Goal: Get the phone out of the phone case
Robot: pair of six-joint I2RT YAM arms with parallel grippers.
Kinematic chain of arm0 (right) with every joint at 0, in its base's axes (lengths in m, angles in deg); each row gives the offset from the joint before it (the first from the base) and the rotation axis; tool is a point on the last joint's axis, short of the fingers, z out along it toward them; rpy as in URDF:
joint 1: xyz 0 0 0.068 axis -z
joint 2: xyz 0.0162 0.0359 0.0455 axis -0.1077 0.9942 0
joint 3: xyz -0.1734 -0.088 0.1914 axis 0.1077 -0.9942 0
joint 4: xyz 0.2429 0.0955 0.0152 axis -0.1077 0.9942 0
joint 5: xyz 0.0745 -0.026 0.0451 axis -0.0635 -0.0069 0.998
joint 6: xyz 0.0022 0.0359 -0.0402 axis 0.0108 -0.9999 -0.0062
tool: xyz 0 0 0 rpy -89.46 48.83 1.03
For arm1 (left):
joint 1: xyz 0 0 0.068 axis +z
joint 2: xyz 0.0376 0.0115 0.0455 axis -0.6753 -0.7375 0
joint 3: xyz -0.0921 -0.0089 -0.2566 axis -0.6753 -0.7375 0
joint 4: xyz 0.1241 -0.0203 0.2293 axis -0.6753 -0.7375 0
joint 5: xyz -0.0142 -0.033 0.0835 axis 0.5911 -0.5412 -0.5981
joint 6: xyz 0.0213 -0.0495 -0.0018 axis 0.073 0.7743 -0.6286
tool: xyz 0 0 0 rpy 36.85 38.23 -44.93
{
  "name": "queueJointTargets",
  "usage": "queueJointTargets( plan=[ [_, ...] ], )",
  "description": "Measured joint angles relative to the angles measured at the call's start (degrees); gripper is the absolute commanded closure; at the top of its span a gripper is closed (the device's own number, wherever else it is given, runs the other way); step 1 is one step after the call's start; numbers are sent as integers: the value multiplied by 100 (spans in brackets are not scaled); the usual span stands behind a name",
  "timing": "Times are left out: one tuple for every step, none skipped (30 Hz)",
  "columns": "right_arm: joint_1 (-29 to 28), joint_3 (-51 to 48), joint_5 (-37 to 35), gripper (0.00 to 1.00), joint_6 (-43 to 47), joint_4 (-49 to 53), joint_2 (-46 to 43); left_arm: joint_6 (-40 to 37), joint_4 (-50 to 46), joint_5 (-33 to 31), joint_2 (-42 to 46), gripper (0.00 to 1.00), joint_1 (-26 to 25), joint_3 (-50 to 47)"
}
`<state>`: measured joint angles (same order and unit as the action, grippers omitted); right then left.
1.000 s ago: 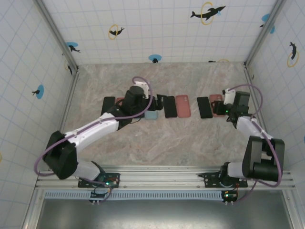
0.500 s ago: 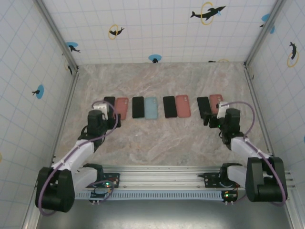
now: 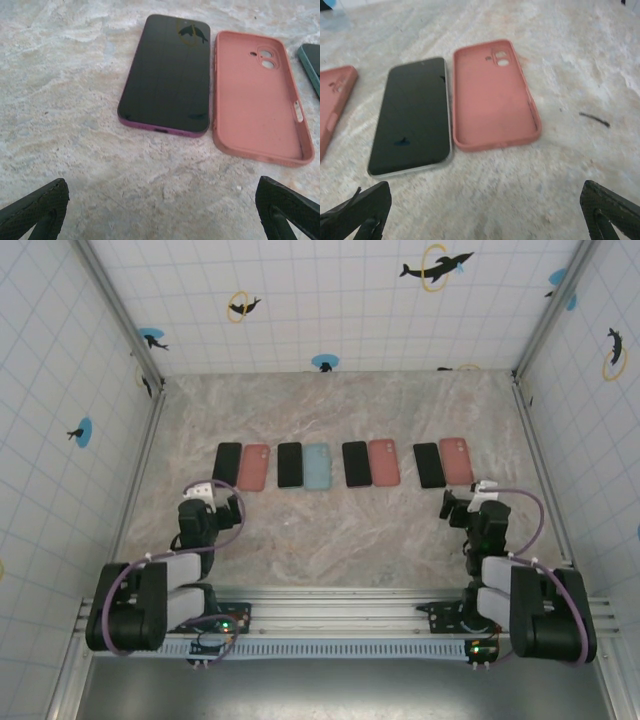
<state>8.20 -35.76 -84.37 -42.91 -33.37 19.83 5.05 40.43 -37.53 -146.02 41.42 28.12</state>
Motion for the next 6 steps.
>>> queueJointTargets(
  plan=[
    [-55,0,-13,1,4,-188,98,-2,219,-4,-125,2,0,-2],
    [-92,-2,-20,1,11,-378,210,-2,389,-17,-234,2,0,-2],
    [-101,0,-20,1,9,-501,286,-4,516,-20,-321,2,0,-2],
    [-105,0,-31,1,7,-623,363,-4,625,-20,-400,2,0,-2],
    [-105,-2,-44,1,4,-734,431,-4,732,-17,-457,2,0,-7],
    [-105,0,-50,1,2,-841,483,-4,859,-17,-483,2,0,-31]
  ],
)
